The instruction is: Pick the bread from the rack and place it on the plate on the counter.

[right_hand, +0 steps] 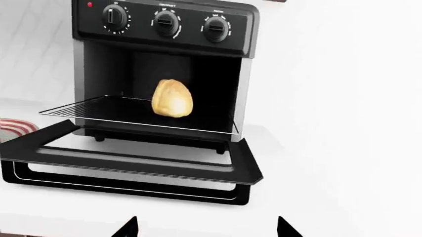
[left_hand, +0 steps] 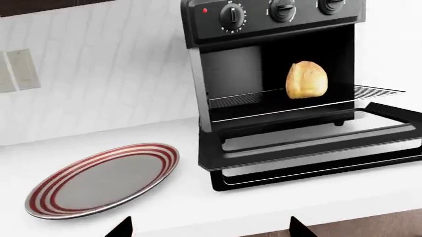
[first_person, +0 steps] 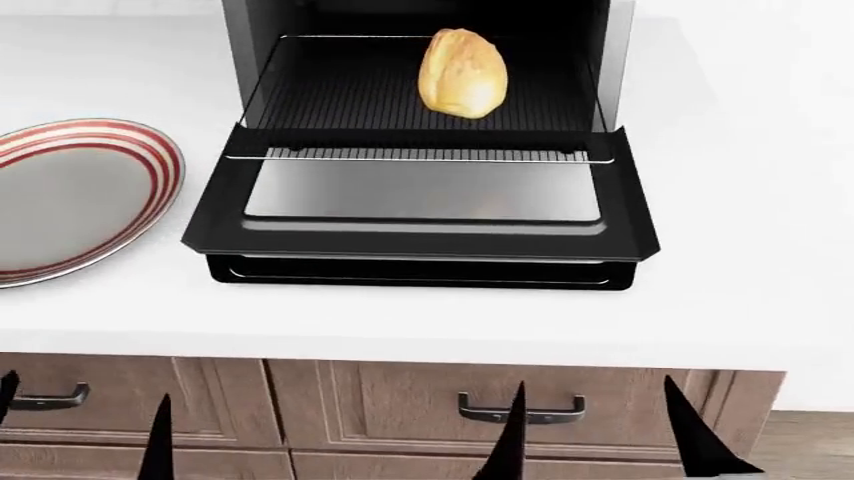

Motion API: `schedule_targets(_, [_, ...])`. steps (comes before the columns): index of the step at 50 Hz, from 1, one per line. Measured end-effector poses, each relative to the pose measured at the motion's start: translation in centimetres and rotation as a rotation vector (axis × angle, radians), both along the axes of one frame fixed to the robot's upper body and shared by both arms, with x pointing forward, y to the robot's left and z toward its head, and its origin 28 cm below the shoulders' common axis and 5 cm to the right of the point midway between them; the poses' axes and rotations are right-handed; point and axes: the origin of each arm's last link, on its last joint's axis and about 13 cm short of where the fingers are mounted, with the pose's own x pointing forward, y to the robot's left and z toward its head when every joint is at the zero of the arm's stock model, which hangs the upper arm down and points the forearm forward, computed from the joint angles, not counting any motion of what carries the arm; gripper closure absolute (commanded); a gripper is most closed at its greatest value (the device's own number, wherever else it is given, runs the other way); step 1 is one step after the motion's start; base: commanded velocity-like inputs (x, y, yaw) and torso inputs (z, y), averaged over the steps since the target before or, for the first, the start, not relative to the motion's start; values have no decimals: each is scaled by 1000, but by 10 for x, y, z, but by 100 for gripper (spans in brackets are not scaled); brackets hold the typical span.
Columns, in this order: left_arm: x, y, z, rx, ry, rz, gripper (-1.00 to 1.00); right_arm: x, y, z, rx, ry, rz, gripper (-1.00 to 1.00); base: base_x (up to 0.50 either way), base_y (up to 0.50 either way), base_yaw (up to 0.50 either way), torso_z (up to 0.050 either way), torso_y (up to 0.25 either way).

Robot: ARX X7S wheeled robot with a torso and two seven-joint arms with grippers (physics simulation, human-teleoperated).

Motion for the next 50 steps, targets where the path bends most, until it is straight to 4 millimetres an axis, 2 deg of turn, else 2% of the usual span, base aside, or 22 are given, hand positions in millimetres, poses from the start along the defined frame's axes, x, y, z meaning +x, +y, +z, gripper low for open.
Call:
schedule_targets(26, [17, 8, 69, 117, -97, 1, -100, -3, -10, 63, -94, -120, -36, -100, 1, 0, 0, 36, 167])
schedule_targets(38, [20, 8, 106, 141, -161, 6, -100, -9, -10, 88, -153, -174, -40, -100, 268, -21, 0, 36, 167])
schedule_targets(50, [12, 6, 128, 182, -204, 7, -100, -16, -12, 101, -189, -197, -57, -100, 286, -21, 0, 36, 168])
